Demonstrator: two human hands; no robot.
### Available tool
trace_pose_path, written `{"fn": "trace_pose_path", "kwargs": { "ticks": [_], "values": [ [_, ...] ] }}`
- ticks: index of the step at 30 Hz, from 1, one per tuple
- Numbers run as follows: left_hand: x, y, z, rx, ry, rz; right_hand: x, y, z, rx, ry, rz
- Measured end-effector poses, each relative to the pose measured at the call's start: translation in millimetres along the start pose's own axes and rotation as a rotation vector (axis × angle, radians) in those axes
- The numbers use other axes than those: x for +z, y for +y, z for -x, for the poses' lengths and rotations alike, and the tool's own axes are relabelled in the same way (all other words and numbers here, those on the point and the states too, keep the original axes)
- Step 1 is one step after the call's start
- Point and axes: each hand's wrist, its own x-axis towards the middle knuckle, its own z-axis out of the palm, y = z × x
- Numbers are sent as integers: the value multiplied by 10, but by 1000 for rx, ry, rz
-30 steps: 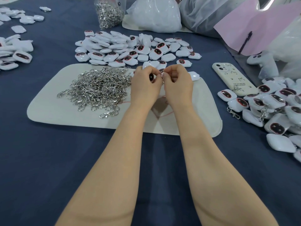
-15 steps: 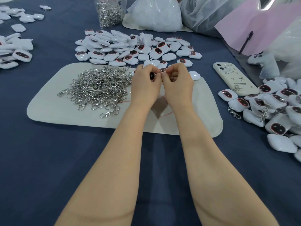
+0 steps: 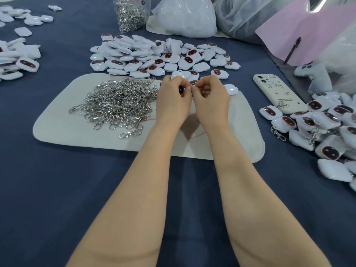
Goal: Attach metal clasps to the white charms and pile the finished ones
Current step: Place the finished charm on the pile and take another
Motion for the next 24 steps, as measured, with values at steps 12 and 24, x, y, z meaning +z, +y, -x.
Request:
{"fn": "trace_pose_path", "kwargs": {
  "ticks": [12,24],
  "values": [
    [-5,-11,10,-20,2,-11,17,56,18,-123,-49,82],
    [-6,-19,6,-18,1,-20,19,49,28,-129,-34,89]
  ]
}}
